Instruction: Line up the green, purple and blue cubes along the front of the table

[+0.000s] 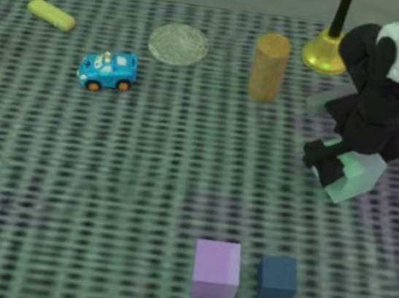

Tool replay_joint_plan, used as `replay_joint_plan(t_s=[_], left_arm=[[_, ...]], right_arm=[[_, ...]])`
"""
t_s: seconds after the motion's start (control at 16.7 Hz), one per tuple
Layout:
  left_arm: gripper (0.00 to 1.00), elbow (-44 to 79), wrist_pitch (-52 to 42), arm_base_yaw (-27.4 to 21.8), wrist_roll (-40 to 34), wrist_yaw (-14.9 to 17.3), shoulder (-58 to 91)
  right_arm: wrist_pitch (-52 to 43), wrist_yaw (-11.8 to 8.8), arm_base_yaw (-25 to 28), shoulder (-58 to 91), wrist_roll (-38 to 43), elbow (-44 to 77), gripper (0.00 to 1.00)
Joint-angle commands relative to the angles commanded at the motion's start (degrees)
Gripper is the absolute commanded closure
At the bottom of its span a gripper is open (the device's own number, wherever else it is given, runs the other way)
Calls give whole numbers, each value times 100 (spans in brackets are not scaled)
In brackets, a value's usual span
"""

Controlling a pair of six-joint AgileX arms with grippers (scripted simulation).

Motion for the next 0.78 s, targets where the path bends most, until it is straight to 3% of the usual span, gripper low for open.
replay_joint_plan(t_s=[0.24, 0.6, 0.78], left_arm=[[0, 0, 0, 0, 0, 0, 0], [0, 0, 0, 0, 0, 0, 0], [0, 0, 0, 0, 0, 0, 0]], right_arm=[[-114, -6, -2, -80, 0, 94, 100], [-1260, -9, 30, -441, 0, 821, 100], [-1359, -8, 34, -502, -2, 900, 100]])
